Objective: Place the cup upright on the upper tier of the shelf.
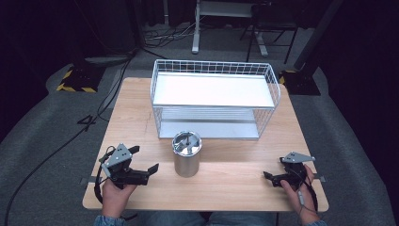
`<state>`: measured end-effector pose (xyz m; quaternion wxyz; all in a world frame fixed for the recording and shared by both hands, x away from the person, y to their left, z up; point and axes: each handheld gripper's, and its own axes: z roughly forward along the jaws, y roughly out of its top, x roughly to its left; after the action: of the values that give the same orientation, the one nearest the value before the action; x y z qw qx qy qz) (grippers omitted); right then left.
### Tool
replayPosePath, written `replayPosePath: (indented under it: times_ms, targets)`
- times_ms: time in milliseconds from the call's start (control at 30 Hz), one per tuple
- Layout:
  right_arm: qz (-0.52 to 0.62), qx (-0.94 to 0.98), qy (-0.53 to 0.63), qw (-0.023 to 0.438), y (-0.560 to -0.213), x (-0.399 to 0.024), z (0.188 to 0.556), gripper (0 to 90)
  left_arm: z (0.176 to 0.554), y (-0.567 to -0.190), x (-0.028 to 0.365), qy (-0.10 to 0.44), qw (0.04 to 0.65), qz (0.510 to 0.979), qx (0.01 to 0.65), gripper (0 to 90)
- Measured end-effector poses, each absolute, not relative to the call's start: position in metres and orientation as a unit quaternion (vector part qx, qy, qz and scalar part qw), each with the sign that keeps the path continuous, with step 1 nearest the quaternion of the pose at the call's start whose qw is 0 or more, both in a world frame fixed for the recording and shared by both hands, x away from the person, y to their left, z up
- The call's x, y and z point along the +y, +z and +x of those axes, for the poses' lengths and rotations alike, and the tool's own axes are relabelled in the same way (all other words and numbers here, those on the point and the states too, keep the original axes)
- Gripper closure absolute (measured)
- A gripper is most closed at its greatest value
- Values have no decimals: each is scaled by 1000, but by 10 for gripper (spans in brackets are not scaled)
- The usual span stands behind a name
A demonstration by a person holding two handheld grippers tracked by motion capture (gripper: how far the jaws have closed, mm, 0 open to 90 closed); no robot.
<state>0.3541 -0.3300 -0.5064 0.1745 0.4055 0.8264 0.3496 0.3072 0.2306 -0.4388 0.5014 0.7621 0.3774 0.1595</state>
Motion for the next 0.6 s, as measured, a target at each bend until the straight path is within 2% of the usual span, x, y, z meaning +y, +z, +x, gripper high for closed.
replayPosePath:
  times_ms: [600]
  targets:
    - [405,826,349,175,-506,-330,354,33,311,-421,204,141,532,768,327,2]
